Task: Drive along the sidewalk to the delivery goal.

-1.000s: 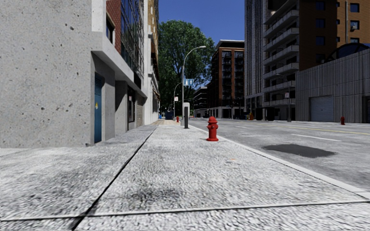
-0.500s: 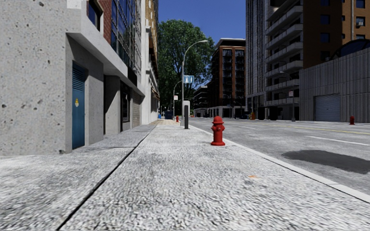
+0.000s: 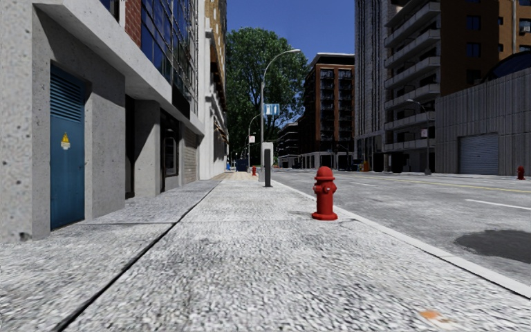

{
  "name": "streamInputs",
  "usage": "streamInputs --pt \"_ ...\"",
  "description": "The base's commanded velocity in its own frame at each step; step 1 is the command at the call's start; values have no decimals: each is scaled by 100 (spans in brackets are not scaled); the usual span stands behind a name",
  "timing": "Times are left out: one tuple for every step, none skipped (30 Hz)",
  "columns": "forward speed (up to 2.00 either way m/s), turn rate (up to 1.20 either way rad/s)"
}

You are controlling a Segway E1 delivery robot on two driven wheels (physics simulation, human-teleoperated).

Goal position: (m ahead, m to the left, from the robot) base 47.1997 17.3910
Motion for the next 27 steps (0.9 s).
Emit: streamInputs --pt "200 0" --pt "200 0" --pt "200 0" --pt "200 0" --pt "200 0" --pt "200 0" --pt "200 0" --pt "200 0" --pt "200 0" --pt "200 0" --pt "200 0" --pt "200 0" --pt "200 0" --pt "200 30" --pt "200 82" --pt "200 120" --pt "200 120" --pt "200 120" --pt "200 120" --pt "200 29" --pt "200 6" --pt "200 6" --pt "200 0" --pt "200 0" --pt "200 0" --pt "200 0" --pt "200 0"
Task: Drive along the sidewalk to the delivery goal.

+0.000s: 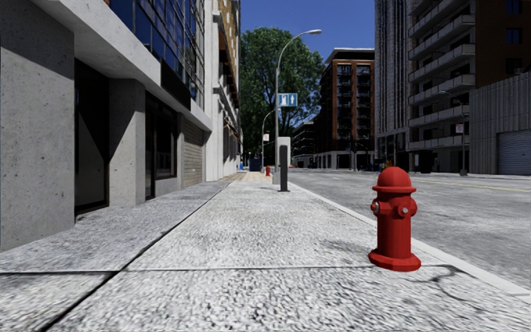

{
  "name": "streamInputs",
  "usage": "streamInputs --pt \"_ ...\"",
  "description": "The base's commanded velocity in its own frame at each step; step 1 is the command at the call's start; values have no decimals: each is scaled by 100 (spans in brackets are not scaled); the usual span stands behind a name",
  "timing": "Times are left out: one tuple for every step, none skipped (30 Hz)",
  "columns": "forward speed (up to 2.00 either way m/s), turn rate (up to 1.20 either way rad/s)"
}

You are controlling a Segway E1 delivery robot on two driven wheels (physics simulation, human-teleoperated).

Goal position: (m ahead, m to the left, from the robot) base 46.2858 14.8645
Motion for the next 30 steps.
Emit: streamInputs --pt "200 0" --pt "200 0" --pt "200 0" --pt "200 0" --pt "200 0" --pt "200 0" --pt "200 0" --pt "200 3" --pt "200 120" --pt "200 41" --pt "200 17" --pt "200 17" --pt "200 9" --pt "200 6" --pt "200 4" --pt "200 2" --pt "200 2" --pt "200 0" --pt "200 0" --pt "200 0" --pt "200 0" --pt "200 0" --pt "200 0" --pt "200 0" --pt "200 0" --pt "200 0" --pt "200 0" --pt "200 0" --pt "200 0" --pt "200 0"
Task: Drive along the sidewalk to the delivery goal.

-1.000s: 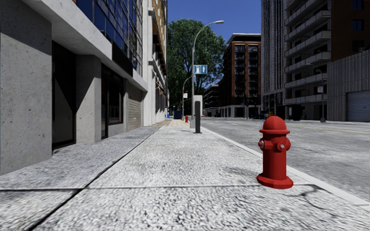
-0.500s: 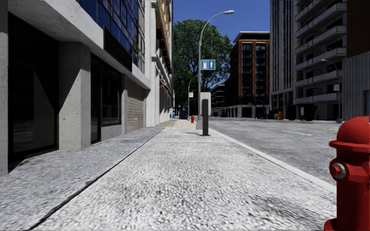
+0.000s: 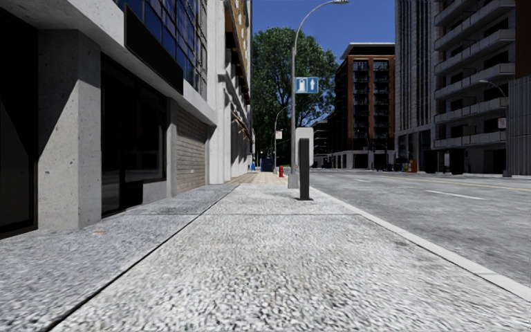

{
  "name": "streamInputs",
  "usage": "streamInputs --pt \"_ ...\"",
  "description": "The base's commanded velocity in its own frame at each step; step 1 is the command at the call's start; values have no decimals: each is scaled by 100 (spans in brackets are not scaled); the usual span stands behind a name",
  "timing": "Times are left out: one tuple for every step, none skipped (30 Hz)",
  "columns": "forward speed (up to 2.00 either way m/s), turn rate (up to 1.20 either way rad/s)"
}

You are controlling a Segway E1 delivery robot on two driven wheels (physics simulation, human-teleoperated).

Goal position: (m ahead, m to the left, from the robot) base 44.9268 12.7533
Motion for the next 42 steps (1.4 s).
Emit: streamInputs --pt "200 0" --pt "200 0" --pt "200 0" --pt "200 0" --pt "200 0" --pt "200 0" --pt "200 0" --pt "200 0" --pt "200 0" --pt "200 0" --pt "200 0" --pt "200 0" --pt "200 0" --pt "200 0" --pt "200 0" --pt "200 0" --pt "200 0" --pt "200 0" --pt "200 0" --pt "200 0" --pt "200 0" --pt "200 0" --pt "200 0" --pt "200 0" --pt "200 0" --pt "200 0" --pt "200 0" --pt "200 0" --pt "200 0" --pt "200 0" --pt "200 0" --pt "200 0" --pt "200 0" --pt "200 0" --pt "200 0" --pt "200 0" --pt "200 0" --pt "200 0" --pt "200 0" --pt "200 0" --pt "200 0" --pt "200 0"
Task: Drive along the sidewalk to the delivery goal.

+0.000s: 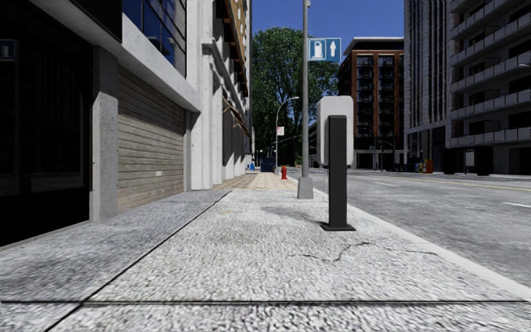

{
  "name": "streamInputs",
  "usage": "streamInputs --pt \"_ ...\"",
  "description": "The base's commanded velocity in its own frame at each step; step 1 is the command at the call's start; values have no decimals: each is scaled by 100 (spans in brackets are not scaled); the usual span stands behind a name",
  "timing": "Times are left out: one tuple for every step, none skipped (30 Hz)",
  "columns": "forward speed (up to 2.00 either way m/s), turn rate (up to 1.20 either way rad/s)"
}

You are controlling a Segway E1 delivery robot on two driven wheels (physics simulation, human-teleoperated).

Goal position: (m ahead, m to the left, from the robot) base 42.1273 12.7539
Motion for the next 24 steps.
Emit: streamInputs --pt "200 0" --pt "200 0" --pt "200 0" --pt "200 0" --pt "200 0" --pt "200 0" --pt "200 0" --pt "200 0" --pt "200 0" --pt "200 0" --pt "200 0" --pt "200 0" --pt "200 0" --pt "200 0" --pt "200 0" --pt "200 0" --pt "200 17" --pt "200 41" --pt "200 89" --pt "200 107" --pt "200 113" --pt "200 113" --pt "200 115" --pt "200 33"
